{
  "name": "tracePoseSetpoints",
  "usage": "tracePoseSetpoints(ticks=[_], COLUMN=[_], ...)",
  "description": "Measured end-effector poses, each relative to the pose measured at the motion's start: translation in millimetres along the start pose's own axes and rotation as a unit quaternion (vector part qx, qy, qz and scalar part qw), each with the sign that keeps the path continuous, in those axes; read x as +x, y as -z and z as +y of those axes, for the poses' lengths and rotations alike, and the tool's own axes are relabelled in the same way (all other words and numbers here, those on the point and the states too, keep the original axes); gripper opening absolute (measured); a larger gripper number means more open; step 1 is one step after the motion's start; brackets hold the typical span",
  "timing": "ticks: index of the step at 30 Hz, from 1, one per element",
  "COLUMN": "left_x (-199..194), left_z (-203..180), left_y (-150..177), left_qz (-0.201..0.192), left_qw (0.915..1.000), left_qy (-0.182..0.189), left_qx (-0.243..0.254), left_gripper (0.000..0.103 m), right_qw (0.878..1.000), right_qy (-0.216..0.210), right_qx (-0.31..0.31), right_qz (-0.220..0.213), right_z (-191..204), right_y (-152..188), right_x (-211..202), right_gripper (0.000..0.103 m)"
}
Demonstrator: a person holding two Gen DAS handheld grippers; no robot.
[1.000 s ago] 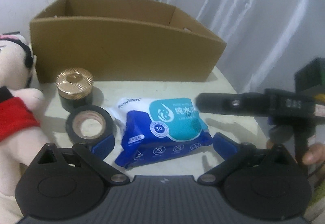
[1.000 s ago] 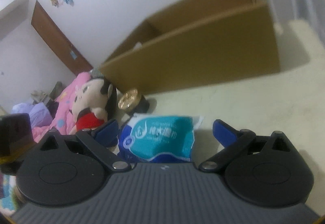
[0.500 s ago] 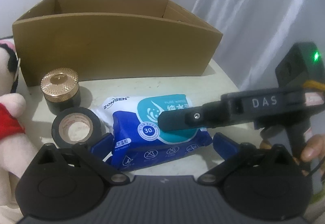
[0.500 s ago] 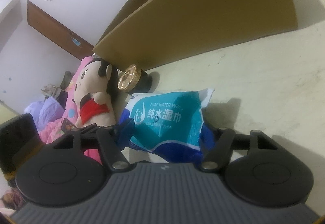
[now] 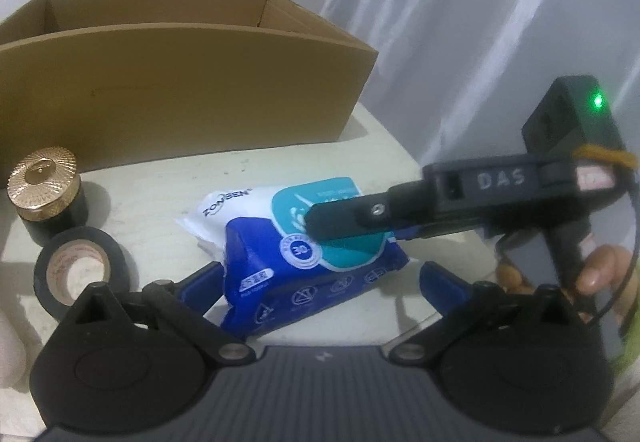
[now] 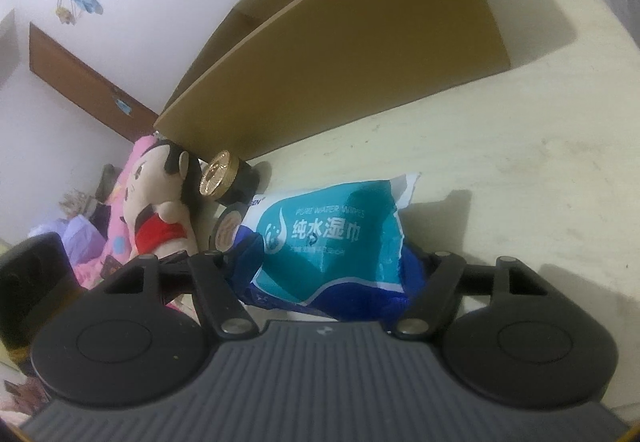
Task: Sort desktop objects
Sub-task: 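Grasp the blue wet-wipes pack with the right gripper while the left gripper steadies it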
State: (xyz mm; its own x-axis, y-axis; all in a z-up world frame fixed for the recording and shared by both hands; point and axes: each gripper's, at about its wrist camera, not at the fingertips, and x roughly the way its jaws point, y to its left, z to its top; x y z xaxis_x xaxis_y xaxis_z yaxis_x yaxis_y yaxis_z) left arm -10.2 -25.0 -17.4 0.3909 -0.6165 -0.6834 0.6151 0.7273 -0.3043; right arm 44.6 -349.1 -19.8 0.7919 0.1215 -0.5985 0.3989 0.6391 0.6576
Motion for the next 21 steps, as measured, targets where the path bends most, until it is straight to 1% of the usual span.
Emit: tracePoseSetpoints(ticks=[4,8,12,16,21], left_x=[4,11,19,28,36], left_z=[7,10,10,7,10], left_y=[-1,-4,-6,-7,-10], left_qz=[0.007,0.012,0.021,0.029,0.036], left_qw=[0.9999,0.9995,0.9992,0.9991,0.9984], left_qy=[0.0,0.005,0.013,0.01,0.009], left_qx=[-0.014,-0.029,-0.032,-0.03,-0.043], left_gripper=[0.103,0.103,0.103,0.103,0.103], right_qw=[1.0,1.0,1.0,1.0,0.999], right_qy=[-0.001,-0.007,-0.011,-0.014,-0.023], right_qx=[-0.001,0.0,0.002,0.009,0.015], right_qz=[-0.002,0.004,0.009,0.014,0.023], right_z=[0,-1,-3,-6,-9], right_y=[-2,-5,-7,-10,-13], right_x=[1,5,7,11,17], right_gripper=[0.071,0.074,0.078,0.079,0.08])
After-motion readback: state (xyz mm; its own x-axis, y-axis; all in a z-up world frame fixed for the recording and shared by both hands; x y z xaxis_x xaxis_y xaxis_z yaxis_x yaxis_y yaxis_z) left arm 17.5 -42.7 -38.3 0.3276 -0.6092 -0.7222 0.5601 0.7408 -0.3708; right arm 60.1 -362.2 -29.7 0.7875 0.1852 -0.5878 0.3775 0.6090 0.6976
